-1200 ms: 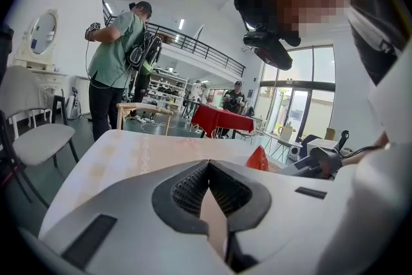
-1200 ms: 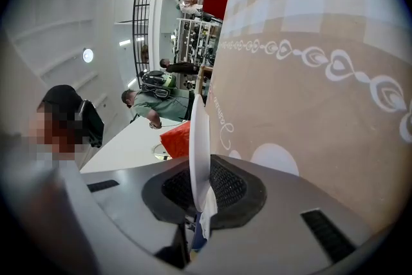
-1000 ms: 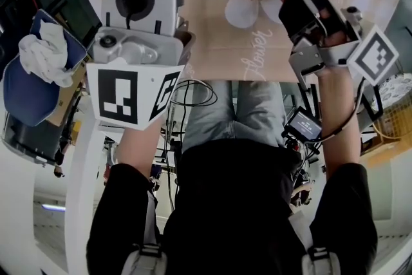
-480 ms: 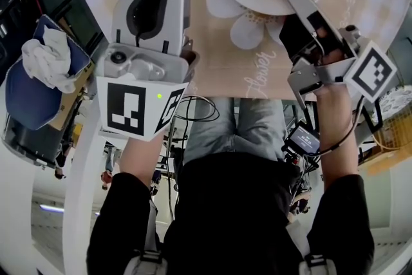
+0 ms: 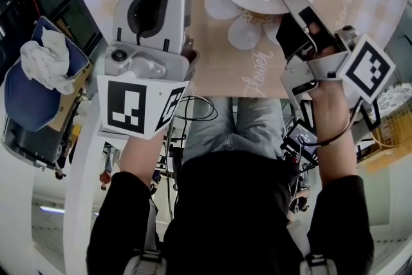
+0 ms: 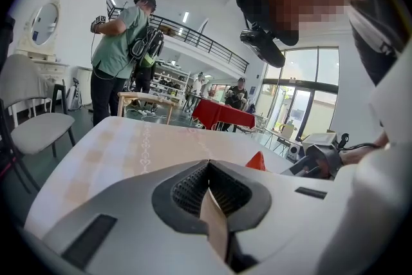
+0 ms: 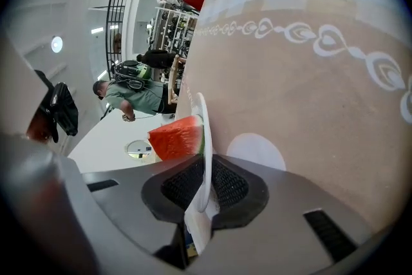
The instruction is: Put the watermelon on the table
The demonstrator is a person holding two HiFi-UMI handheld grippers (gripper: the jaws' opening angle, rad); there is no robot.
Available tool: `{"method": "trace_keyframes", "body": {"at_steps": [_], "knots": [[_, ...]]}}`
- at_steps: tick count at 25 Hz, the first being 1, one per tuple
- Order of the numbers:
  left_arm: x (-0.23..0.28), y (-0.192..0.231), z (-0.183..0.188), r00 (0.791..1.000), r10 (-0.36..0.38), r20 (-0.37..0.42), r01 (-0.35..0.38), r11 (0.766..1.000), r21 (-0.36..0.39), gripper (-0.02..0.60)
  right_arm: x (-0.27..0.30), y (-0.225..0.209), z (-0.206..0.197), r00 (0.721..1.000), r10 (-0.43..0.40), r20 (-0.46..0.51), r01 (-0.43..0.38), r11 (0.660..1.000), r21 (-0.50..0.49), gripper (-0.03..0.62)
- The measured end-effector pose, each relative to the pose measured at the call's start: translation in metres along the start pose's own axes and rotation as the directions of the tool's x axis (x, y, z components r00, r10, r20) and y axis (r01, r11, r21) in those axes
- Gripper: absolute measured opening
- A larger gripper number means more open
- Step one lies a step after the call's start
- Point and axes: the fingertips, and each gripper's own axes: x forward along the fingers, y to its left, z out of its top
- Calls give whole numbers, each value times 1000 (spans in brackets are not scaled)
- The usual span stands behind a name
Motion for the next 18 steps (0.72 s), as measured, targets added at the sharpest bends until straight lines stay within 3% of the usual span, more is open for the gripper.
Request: {"method": "trace_keyframes", "body": {"at_steps": [6, 10, 18], "knots": [[-1, -1, 8, 1000, 3, 1, -3, 1000, 3, 8, -1, 1, -1, 998, -61, -21, 59, 996, -59, 58], [-3, -2, 12, 1000, -2, -2, 2, 1000, 12, 8, -2, 5, -1, 998, -60, -27, 58, 996, -75, 120], [-9, -13, 17, 1000, -13, -3, 13, 1000, 28, 8, -13, -1, -4, 997, -70, -40, 66, 994, -88, 152]]}}
